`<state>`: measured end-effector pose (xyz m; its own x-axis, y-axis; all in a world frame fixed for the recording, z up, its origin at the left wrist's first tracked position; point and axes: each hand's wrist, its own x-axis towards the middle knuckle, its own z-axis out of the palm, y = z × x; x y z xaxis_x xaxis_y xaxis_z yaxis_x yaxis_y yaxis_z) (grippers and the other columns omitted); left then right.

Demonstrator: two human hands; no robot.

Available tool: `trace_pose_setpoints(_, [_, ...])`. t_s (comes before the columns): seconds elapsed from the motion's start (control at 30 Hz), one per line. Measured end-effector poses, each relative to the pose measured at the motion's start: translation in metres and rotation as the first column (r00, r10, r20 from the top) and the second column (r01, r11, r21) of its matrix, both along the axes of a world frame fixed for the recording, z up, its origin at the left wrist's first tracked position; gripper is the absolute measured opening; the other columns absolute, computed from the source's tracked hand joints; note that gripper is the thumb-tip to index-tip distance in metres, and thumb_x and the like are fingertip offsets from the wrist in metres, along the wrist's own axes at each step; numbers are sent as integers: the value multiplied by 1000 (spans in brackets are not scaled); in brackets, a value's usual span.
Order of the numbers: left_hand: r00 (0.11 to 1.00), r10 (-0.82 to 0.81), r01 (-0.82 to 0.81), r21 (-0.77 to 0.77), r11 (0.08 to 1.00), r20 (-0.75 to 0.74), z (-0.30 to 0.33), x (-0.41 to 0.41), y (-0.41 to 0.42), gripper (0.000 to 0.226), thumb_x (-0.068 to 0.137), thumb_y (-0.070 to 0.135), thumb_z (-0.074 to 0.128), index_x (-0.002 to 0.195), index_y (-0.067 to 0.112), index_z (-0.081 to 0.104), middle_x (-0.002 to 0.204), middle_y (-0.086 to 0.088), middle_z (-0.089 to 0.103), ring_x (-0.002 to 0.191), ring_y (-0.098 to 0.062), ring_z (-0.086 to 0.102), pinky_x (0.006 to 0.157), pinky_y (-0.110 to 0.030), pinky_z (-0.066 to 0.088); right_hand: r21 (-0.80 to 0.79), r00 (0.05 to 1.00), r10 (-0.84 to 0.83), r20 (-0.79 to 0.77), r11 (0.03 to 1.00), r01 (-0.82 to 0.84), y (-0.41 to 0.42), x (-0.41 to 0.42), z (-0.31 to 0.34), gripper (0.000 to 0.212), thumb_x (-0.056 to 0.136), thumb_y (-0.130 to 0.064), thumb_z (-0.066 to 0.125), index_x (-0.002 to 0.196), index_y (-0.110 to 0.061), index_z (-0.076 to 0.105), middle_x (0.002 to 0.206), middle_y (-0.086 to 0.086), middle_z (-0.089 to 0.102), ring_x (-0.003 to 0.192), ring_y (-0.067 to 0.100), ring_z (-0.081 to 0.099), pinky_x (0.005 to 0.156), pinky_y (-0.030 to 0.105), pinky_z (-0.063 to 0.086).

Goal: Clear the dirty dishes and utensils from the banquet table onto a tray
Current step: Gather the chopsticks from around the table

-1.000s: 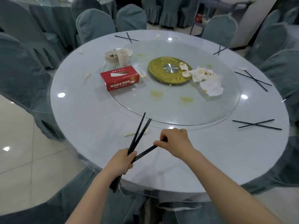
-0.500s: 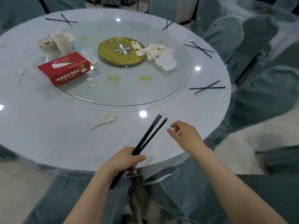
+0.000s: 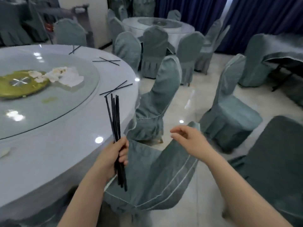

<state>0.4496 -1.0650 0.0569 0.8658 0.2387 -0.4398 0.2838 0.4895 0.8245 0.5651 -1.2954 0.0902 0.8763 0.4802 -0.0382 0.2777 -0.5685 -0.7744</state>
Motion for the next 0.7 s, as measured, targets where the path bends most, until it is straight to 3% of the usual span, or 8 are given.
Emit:
trace_pose_setpoints(0.1, [999,3,0,-66,998,51,10,21,-71,33,99,35,44,75,14,51,43,7,31,31,-6,30,36,-17,37,124,991,-133,-31,983,136,-87,-8,9,13,93,-21,59,91,-33,65,92,-8,71,90,9,66,82,24,50])
trace_pose_setpoints(0.17, [998,-10,15,-103,995,55,13,36,-111,32,100,34,43,76,14,52,43,8,34,32,-6,33,37,-17,39,180,971,-234,-59,954,241,-137,-12,10,12,94,-14,58,95,-22,66,90,-2,72,88,15,66,83,28,51])
trace_pose_setpoints(0.27, [999,-9,18,-199,980,47,13,59,-160,30,101,29,42,76,14,52,44,7,41,34,-6,41,42,-16,47,254,927,-357,-110,892,374,-199,-8,8,13,93,-10,56,95,-17,68,85,-3,73,80,12,67,77,23,52])
trace_pose_setpoints(0.43, [997,49,-28,-288,957,64,11,103,-213,28,101,24,41,80,12,56,57,-1,64,55,-13,68,60,-30,60,342,874,-454,-172,805,485,-265,23,1,18,95,-15,54,93,-28,66,84,-10,75,79,8,69,69,20,50])
trace_pose_setpoints(0.57, [996,76,-54,-336,940,50,4,146,-239,28,103,24,36,86,14,56,68,-1,72,65,-14,72,64,-30,60,371,858,-457,-234,774,513,-288,63,-11,22,96,-13,52,94,-28,68,84,-9,75,79,9,70,67,18,50])
trace_pose_setpoints(0.7, [990,140,-123,-377,918,16,-8,201,-258,26,103,23,38,85,13,55,65,-1,71,63,-15,72,63,-32,59,325,861,-443,-251,799,506,-300,123,-21,24,95,-11,53,92,-27,71,84,-9,75,79,9,69,70,19,52])
